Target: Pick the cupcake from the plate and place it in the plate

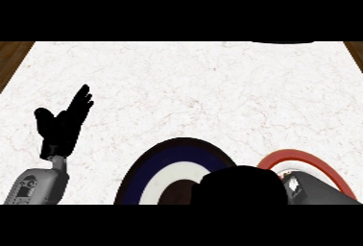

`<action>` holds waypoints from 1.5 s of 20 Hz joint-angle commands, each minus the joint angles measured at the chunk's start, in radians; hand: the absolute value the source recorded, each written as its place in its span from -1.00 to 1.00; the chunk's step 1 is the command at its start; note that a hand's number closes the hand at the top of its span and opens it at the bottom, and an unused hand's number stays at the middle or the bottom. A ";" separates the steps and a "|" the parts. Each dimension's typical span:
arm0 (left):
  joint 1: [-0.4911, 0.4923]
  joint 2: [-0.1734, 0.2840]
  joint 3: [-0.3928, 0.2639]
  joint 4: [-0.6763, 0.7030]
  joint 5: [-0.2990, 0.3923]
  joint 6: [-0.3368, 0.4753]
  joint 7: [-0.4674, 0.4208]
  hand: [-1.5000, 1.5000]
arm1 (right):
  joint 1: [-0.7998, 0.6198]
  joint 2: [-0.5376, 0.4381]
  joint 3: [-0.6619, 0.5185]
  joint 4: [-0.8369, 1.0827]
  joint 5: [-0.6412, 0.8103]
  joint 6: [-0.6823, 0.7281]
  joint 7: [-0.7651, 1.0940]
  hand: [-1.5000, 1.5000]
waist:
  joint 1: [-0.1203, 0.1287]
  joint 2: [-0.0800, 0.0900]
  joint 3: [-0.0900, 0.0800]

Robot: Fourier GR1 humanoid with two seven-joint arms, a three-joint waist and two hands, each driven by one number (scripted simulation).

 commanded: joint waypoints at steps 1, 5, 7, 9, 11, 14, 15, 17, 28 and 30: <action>0.033 -0.012 -0.006 -0.014 0.002 -0.016 0.000 0.00 | -0.064 0.136 0.068 0.146 0.155 0.017 0.009 1.00 | -0.002 -0.001 0.001; 0.011 -0.012 0.008 -0.017 0.011 -0.014 0.008 0.00 | -0.115 0.196 0.117 0.336 0.166 0.107 -0.013 1.00 | 0.006 0.001 0.000; 0.040 -0.006 0.000 -0.005 -0.009 -0.026 -0.026 0.00 | -0.115 0.201 0.150 0.367 0.220 0.141 -0.033 -1.00 | -0.001 0.000 0.001; 0.017 -0.015 0.003 -0.045 -0.010 0.001 0.038 0.00 | -0.176 0.268 0.129 0.445 0.245 0.177 -0.122 -1.00 | -0.001 0.000 0.001; 0.071 0.008 0.008 -0.093 -0.001 -0.031 0.021 0.00 | -0.174 0.297 0.128 0.549 0.277 0.158 -0.235 -1.00 | 0.005 0.001 0.001; 0.001 -0.020 0.001 -0.038 -0.026 0.001 0.044 0.00 | -0.152 0.332 0.067 0.513 0.197 0.147 -0.247 -1.00 | -0.008 0.000 0.001; -0.014 -0.003 0.035 0.007 -0.001 -0.018 0.022 0.00 | -0.150 0.310 0.040 0.506 0.141 0.173 -0.277 -1.00 | -0.011 0.001 0.001; 0.023 -0.019 0.017 -0.013 -0.013 -0.009 0.011 0.00 | -0.098 0.314 0.039 0.435 0.048 0.190 -0.272 -1.00 | -0.012 -0.001 0.001; 0.012 -0.004 0.027 -0.007 -0.003 -0.041 -0.005 0.00 | -0.205 0.194 -0.016 0.512 -0.568 0.528 0.132 -1.00 | 0.008 0.004 -0.002; -0.027 -0.004 0.032 -0.030 -0.005 -0.019 0.047 0.00 | -0.232 0.161 0.000 0.543 -0.642 0.606 0.178 -1.00 | 0.007 0.004 -0.001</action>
